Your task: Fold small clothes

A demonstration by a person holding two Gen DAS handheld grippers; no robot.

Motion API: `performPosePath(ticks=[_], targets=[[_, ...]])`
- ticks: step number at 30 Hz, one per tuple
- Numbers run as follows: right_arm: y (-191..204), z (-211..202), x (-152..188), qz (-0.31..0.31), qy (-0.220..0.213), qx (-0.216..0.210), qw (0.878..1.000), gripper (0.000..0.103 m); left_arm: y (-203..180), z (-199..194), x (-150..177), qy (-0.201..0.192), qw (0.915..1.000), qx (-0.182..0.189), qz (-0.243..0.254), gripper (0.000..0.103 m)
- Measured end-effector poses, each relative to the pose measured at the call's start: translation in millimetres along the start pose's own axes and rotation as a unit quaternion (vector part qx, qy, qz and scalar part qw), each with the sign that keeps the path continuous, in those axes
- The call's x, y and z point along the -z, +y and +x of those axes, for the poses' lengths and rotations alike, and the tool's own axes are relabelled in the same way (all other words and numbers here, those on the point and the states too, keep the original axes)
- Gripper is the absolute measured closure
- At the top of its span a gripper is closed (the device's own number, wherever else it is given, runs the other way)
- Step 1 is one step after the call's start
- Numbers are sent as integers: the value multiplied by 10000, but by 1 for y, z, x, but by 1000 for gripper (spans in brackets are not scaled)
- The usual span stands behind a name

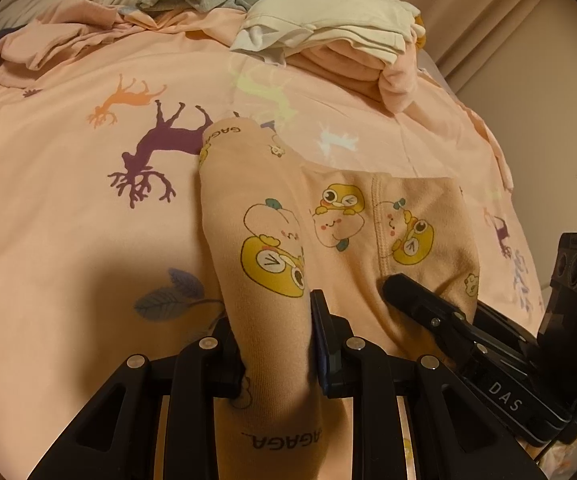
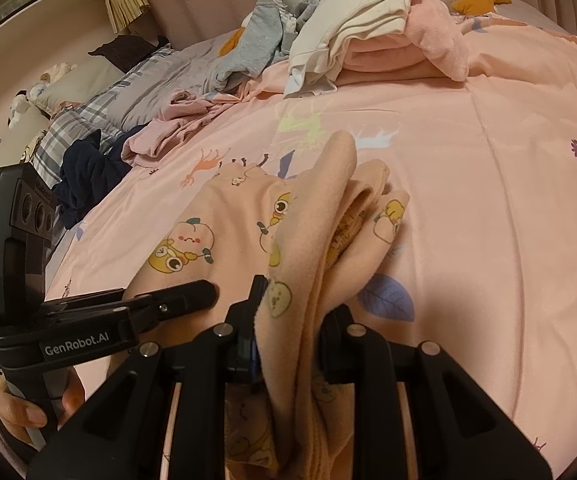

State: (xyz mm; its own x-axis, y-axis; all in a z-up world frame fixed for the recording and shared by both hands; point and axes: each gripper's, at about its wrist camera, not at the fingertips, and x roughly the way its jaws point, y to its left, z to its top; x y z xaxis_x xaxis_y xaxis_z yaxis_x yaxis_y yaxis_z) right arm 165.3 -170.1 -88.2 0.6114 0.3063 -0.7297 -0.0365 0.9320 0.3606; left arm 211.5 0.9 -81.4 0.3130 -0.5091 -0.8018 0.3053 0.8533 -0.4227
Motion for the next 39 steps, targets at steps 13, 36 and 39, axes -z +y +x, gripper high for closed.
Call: performPosePath(ticks=[13, 36, 39], targets=[[-3, 2, 2, 46, 35, 82, 9999, 78, 0, 2, 1, 13, 10000, -55, 35, 80], [-8, 3, 6, 114, 60, 108, 9999, 77, 0, 3, 1, 15, 9999, -108, 67, 80], [-9, 3, 6, 110, 62, 108, 9999, 77, -1, 3, 1, 17, 9999, -110, 66, 80]])
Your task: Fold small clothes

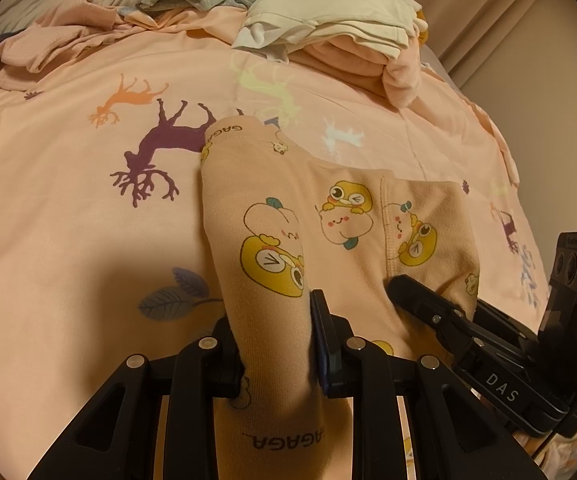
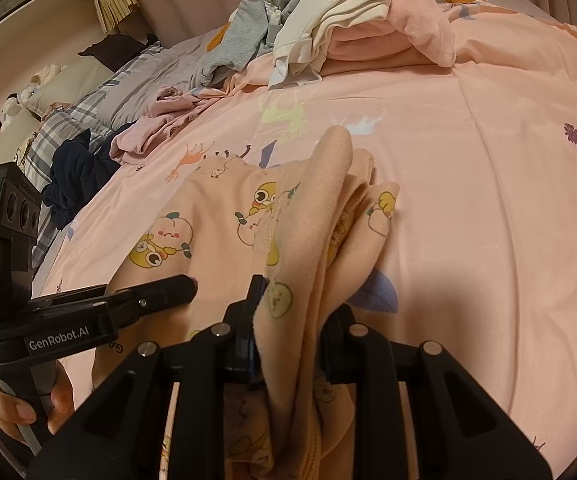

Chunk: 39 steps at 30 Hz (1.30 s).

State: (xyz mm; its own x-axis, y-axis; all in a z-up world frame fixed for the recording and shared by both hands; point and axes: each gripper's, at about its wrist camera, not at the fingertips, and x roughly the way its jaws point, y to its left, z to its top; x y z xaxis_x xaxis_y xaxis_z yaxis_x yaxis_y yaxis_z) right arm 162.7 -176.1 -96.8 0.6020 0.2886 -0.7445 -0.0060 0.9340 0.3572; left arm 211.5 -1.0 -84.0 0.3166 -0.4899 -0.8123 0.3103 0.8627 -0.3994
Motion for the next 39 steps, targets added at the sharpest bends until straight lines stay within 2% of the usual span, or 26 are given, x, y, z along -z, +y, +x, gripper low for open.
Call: performPosePath(ticks=[39], targets=[[-10, 2, 5, 174, 55, -14, 9998, 71, 1, 2, 1, 62, 9997, -220, 64, 71]])
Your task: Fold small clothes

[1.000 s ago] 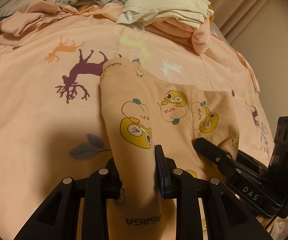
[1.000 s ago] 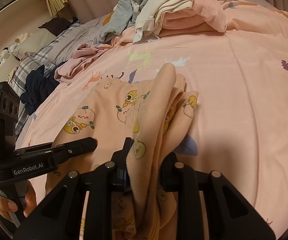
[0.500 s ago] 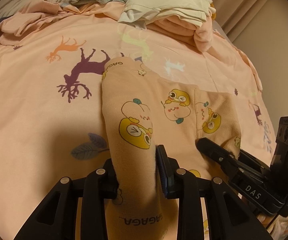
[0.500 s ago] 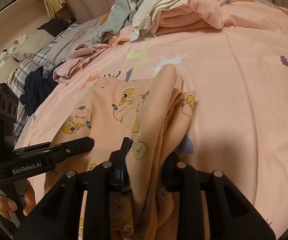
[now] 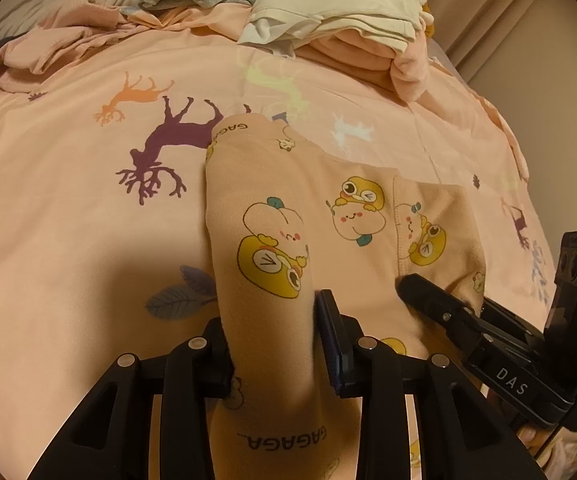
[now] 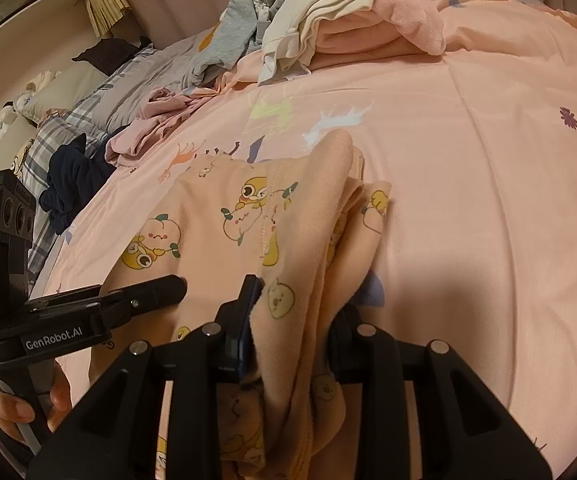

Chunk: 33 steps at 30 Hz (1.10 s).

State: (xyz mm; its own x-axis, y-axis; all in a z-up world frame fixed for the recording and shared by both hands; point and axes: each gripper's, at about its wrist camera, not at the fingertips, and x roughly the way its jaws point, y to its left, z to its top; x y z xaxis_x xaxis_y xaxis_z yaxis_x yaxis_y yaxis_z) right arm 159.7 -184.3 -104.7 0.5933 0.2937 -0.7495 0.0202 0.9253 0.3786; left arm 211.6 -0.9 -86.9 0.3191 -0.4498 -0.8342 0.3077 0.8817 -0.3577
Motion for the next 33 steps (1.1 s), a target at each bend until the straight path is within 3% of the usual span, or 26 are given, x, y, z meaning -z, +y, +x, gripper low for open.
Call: performPosePath(ticks=[18, 33], targets=[[-3, 0, 1, 77, -5, 10, 10000, 68, 0, 0, 0, 18, 9999, -106, 10, 64], [-7, -2, 2, 142, -3, 92, 9999, 60, -3, -1, 1, 29, 9996, -267, 74, 58]])
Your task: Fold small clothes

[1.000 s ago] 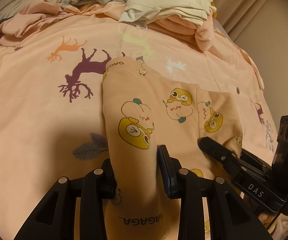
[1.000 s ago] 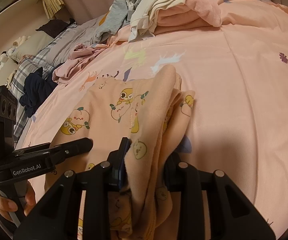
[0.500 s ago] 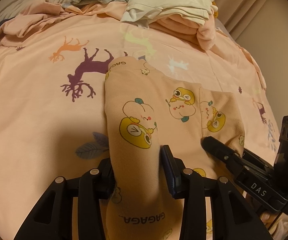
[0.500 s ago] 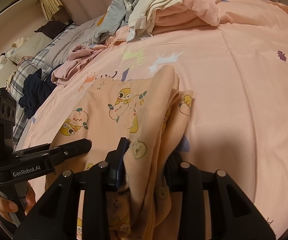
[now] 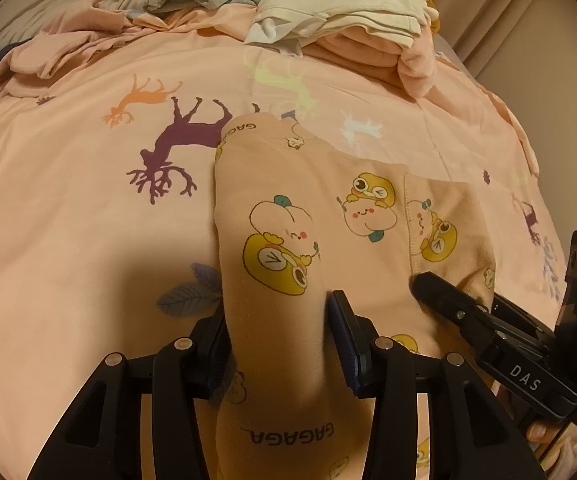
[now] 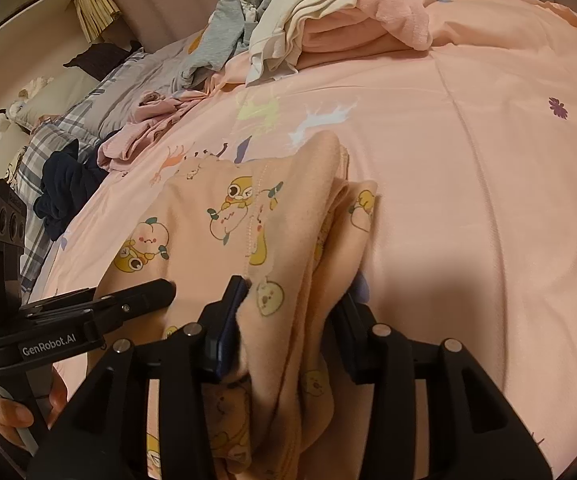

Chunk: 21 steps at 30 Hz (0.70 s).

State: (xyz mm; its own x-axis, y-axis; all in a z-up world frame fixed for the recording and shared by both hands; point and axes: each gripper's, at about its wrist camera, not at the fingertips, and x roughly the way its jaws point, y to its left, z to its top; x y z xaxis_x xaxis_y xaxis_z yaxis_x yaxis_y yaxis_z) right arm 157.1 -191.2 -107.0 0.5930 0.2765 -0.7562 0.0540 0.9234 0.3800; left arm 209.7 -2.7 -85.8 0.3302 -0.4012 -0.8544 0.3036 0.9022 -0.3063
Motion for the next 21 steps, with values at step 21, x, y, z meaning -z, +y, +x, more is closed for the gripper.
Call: performPosePath(ticks=[21], targets=[[-6, -7, 3, 132, 8, 112, 9998, 50, -4, -5, 4, -13, 9994, -306, 132, 48]])
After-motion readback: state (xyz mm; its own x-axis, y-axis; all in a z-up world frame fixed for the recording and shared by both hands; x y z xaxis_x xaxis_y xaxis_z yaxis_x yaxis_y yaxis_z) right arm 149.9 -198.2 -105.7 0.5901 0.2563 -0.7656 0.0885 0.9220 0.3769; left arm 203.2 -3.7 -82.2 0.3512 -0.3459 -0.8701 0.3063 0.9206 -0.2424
